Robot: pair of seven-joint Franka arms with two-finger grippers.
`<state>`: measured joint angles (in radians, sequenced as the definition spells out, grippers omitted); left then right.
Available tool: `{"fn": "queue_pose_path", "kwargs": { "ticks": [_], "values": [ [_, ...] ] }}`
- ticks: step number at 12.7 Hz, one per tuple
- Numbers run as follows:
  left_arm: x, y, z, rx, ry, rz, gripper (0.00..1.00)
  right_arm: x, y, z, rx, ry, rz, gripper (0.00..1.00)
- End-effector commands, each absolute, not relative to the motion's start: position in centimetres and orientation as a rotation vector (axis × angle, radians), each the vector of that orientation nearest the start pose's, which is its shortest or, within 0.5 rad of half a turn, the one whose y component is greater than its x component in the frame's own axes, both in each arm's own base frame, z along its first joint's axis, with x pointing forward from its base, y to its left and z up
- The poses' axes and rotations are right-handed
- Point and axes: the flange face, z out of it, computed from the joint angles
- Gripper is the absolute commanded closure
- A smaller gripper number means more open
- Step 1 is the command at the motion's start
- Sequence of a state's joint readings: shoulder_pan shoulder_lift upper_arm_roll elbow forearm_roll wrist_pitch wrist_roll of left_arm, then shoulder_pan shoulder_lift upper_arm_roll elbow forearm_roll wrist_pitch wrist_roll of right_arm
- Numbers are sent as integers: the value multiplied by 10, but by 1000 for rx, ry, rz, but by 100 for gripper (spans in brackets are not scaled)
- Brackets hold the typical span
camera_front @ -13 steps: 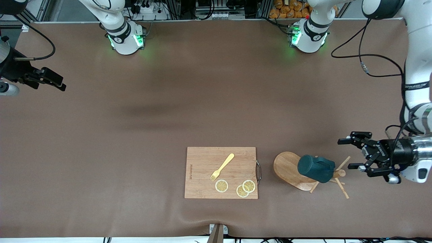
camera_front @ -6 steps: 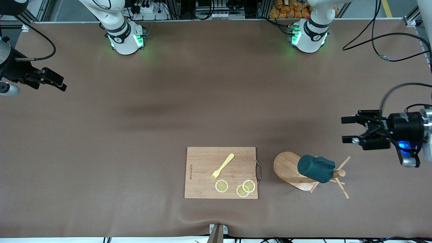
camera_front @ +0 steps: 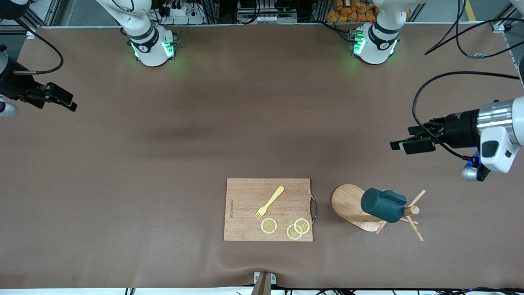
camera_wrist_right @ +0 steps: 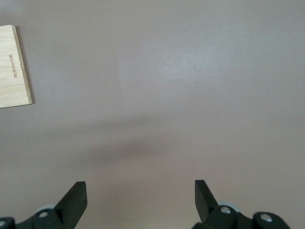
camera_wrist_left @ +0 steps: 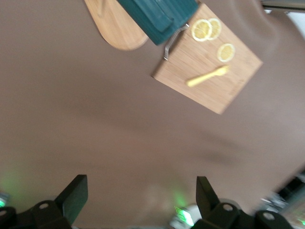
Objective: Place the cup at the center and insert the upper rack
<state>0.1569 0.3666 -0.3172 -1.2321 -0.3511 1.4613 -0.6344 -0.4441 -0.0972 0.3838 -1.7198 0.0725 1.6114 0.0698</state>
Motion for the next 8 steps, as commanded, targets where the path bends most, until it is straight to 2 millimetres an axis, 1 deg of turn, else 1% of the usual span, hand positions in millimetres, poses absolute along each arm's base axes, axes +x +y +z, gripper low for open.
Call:
{"fn": "queue_pose_path", "kwargs": {
  "ticks": [1,2,5,8],
  "values": [
    [618,-123,588,-3290,-574,311,0,526,-17,607,-3089,215,12,0],
    [616,-126,590,-3267,-540,282,0,526,-17,607,-3089,215,14,0],
    [616,-120,589,-3197,-402,201,0,523,-12,612,-3103,203,-1,0],
    [615,-112,594,-3159,-326,153,0,522,-19,616,-3104,223,-6,0]
  ]
}}
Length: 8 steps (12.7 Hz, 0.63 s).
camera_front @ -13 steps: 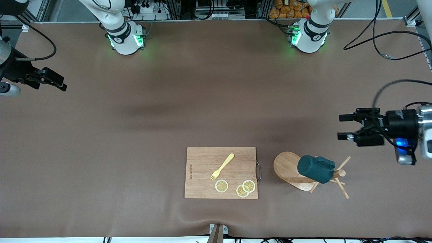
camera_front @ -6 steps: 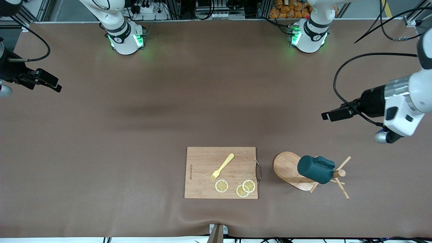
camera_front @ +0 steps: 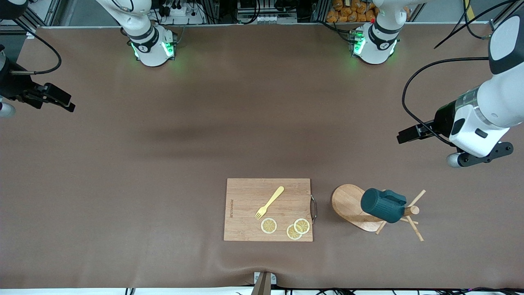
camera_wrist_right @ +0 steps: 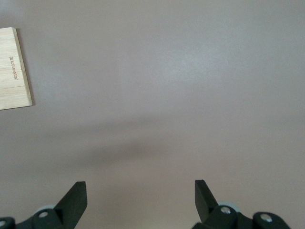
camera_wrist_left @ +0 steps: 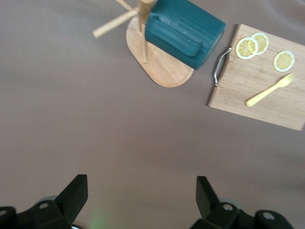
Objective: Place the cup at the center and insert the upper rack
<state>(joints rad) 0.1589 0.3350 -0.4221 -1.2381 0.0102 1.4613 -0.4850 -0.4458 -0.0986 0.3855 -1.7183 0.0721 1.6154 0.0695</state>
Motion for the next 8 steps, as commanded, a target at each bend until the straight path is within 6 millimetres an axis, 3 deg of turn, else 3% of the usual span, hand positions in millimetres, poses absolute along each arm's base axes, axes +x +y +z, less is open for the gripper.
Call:
{"fn": "queue_pose_path", "kwargs": {
  "ticks": [1,4,8],
  "values": [
    [614,-110,598,-3158,-316,142,0,522,-21,618,-3103,228,-11,0],
    [594,-109,610,-3138,-221,140,0,523,-20,620,-3103,224,-13,0],
    [571,-86,613,-3110,-109,44,0,527,-19,620,-3087,225,-33,0]
  ]
}}
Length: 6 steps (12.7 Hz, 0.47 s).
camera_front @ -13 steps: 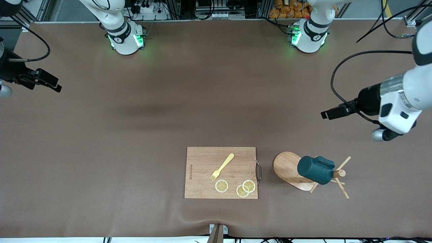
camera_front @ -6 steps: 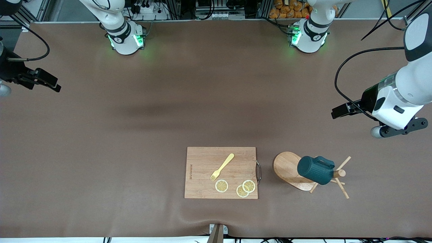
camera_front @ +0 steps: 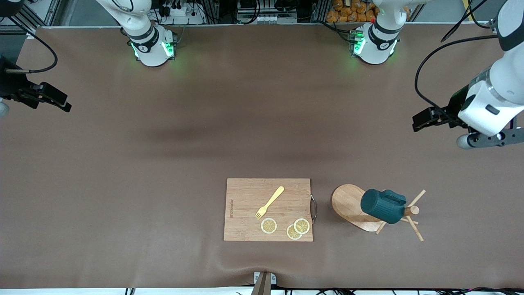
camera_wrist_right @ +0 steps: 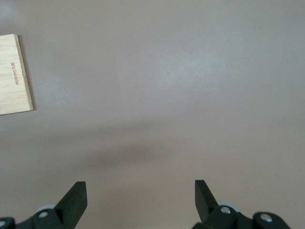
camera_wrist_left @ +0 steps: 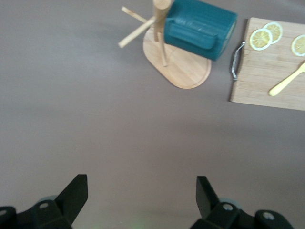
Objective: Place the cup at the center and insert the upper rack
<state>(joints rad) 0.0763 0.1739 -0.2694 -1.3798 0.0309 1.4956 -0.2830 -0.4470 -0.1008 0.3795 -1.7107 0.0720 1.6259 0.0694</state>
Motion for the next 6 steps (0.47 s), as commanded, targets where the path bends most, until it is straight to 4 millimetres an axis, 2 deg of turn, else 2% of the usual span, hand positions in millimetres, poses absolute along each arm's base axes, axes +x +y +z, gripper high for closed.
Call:
{"fn": "queue_pose_path", "kwargs": {
  "ticks": [1,2,3,6],
  "values": [
    [563,-82,615,-3109,-68,42,0,525,-20,621,-3089,229,-28,0],
    [558,-68,613,-3109,-92,2,0,525,-24,619,-3087,231,-17,0],
    [552,-68,610,-3108,-93,-34,0,526,-28,616,-3082,243,-9,0],
    [547,-59,613,-3105,-88,-34,0,526,-24,616,-3094,224,-9,0]
  ]
}}
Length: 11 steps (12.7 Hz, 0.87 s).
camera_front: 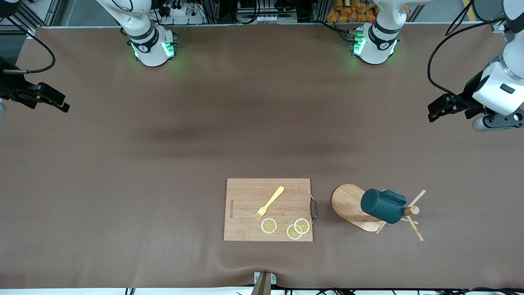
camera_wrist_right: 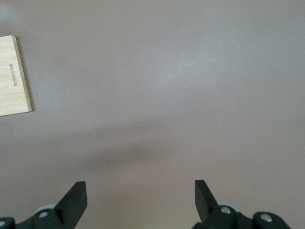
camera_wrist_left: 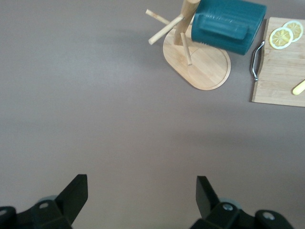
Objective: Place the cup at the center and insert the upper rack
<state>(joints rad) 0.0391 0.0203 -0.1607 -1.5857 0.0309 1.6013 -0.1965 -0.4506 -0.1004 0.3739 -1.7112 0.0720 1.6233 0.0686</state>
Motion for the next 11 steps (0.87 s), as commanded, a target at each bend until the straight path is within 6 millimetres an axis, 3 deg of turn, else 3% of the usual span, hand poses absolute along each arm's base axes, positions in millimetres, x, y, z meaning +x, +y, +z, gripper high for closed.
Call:
{"fn": "queue_pose_path", "kwargs": {
  "ticks": [1,4,5,11],
  "values": [
    [546,-54,615,-3105,-84,-26,0,525,-12,619,-3100,186,-12,0],
    [541,-46,621,-3150,-112,-3,0,522,-52,610,-3056,280,28,0],
    [538,-43,622,-3152,-119,22,0,522,-54,604,-3050,282,55,0],
    [534,-48,627,-3147,-60,50,0,531,-31,599,-3099,198,45,0]
  ]
}}
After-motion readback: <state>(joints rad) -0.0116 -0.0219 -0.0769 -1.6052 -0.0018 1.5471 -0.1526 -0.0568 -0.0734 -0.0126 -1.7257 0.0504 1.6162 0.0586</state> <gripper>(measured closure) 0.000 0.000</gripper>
